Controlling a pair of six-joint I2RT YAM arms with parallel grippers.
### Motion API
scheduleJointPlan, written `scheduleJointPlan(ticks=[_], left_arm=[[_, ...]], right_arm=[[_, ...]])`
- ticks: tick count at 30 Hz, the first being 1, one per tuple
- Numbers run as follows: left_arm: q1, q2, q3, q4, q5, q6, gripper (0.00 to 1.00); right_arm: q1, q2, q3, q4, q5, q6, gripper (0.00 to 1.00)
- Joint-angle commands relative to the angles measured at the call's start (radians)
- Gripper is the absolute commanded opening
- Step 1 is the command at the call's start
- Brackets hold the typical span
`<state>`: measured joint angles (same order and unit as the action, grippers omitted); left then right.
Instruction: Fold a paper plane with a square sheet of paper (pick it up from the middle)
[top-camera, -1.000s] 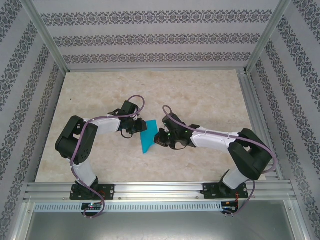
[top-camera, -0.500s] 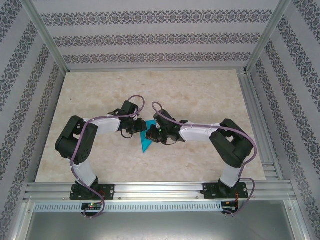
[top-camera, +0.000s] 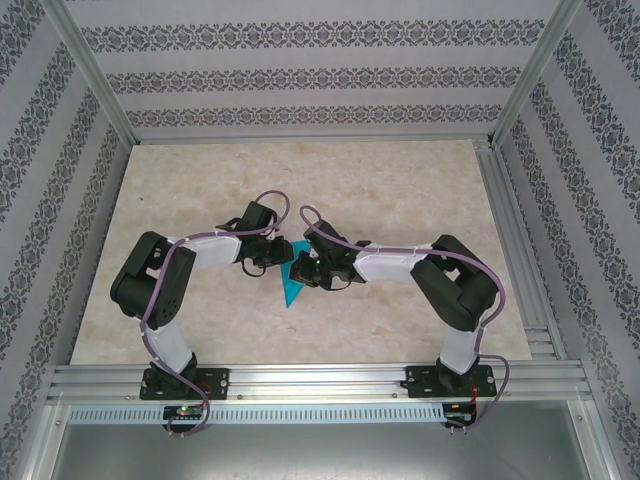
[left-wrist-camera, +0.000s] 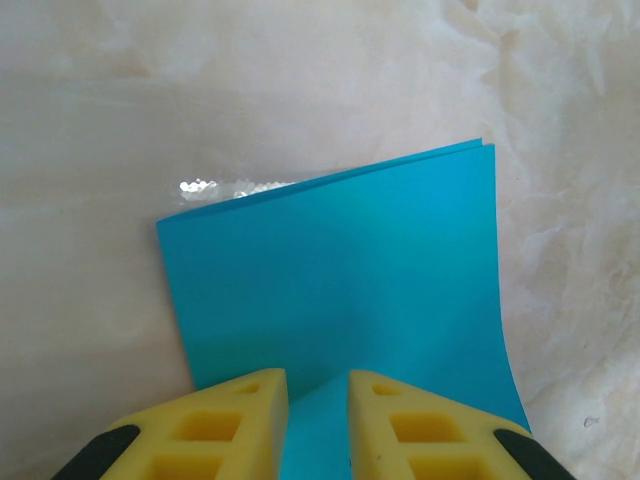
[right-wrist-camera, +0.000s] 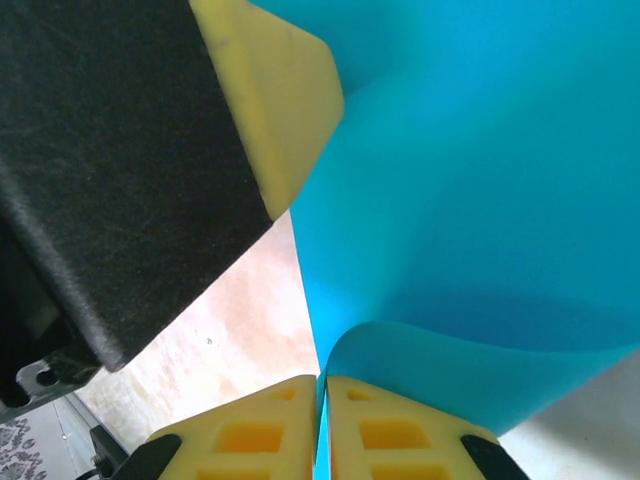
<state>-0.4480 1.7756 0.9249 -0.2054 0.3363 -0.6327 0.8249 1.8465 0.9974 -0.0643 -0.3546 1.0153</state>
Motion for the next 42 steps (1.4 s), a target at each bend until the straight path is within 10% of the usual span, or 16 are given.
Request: scheduleJointPlan(ticks=[1, 42], left_arm=[[-0.011, 0.007, 0.007, -0.011, 0.005, 0.016, 0.25], [-0.011, 0.006, 0.002, -0.015, 0.003, 0.015, 0.26]], right_arm=[[0.011, 0.028, 0.022, 0.035, -0.014, -0.018, 0.12], [-0.003, 0.079, 0.001, 0.073, 0.035, 0.006, 0.11]])
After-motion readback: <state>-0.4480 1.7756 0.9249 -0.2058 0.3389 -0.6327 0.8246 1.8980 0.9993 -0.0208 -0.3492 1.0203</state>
